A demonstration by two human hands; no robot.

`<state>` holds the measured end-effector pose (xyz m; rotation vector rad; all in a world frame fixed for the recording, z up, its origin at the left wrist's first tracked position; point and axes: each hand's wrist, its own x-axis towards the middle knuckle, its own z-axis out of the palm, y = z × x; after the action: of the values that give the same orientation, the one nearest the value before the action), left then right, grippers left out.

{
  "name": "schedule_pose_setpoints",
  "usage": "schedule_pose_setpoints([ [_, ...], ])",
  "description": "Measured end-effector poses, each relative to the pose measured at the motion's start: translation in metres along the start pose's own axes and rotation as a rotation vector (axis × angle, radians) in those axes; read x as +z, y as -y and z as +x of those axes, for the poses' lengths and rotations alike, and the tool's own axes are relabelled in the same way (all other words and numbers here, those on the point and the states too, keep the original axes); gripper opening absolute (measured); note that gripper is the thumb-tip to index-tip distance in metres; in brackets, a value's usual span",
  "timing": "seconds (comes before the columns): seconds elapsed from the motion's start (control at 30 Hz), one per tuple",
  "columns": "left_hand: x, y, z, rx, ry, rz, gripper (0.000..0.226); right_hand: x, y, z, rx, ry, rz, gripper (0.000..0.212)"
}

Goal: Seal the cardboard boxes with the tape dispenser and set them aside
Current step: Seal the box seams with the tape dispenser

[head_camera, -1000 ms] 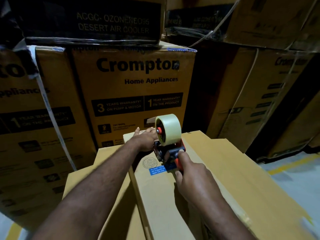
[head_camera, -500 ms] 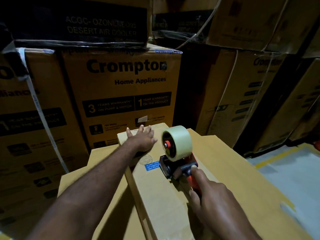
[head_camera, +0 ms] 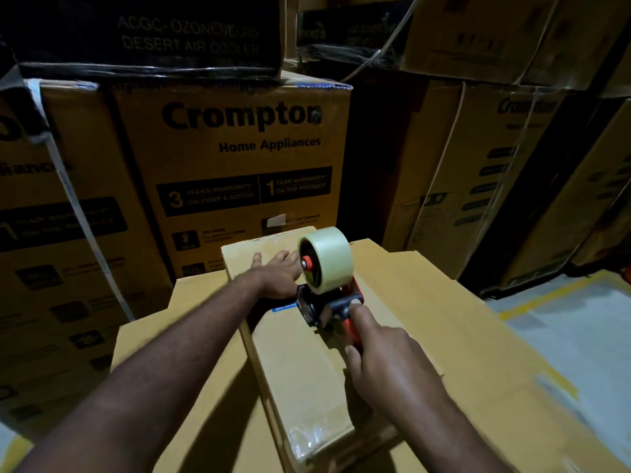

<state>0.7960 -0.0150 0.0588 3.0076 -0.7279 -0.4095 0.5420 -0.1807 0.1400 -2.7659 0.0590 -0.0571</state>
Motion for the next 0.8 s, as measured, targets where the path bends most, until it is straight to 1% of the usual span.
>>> schedule_pose_setpoints([
  [0.1, 0.000, -0.005, -0.003, -0.015, -0.020, 0.028, 0.078, 0.000, -0.006, -0.007, -0.016, -0.002, 0.019, 0.049],
  [0.2, -0.002, -0.011, -0.010, -0.024, -0.032, -0.008, 0.087, -0.008, -0.020, -0.029, -0.010, 0.004, 0.025, 0.049],
  [0.27, -0.005, -0.016, -0.014, -0.077, -0.018, -0.032, 0.093, -0.015, -0.030, -0.051, -0.005, 0.030, 0.044, 0.050],
  [0.33, -0.008, -0.023, -0.022, -0.155, -0.020, -0.055, 0.093, -0.021, -0.038, -0.073, -0.005, 0.054, 0.051, 0.051],
  [0.4, -0.009, -0.040, -0.036, -0.206, -0.076, -0.090, 0.084, -0.025, -0.044, -0.087, 0.004, 0.059, 0.065, 0.052],
  [0.5, 0.000, -0.080, -0.063, -0.152, -0.206, -0.124, 0.055, -0.030, -0.050, -0.091, 0.006, 0.035, 0.113, 0.050],
  [0.53, 0.006, -0.092, -0.071, -0.115, -0.199, -0.125, 0.049, -0.030, -0.052, -0.090, 0.007, 0.031, 0.120, 0.049],
  [0.57, 0.014, -0.100, -0.077, -0.077, -0.176, -0.104, 0.050, -0.030, -0.053, -0.090, 0.011, 0.033, 0.119, 0.049],
  [0.63, 0.025, -0.104, -0.081, -0.037, -0.128, -0.041, 0.058, -0.027, -0.054, -0.089, 0.013, 0.038, 0.103, 0.050],
  [0.73, 0.019, -0.103, -0.081, -0.090, -0.070, -0.063, 0.059, -0.022, -0.055, -0.091, 0.009, 0.047, 0.094, 0.054],
  [0.8, 0.015, -0.107, -0.081, -0.108, -0.060, -0.074, 0.059, -0.021, -0.055, -0.092, 0.009, 0.051, 0.100, 0.056],
])
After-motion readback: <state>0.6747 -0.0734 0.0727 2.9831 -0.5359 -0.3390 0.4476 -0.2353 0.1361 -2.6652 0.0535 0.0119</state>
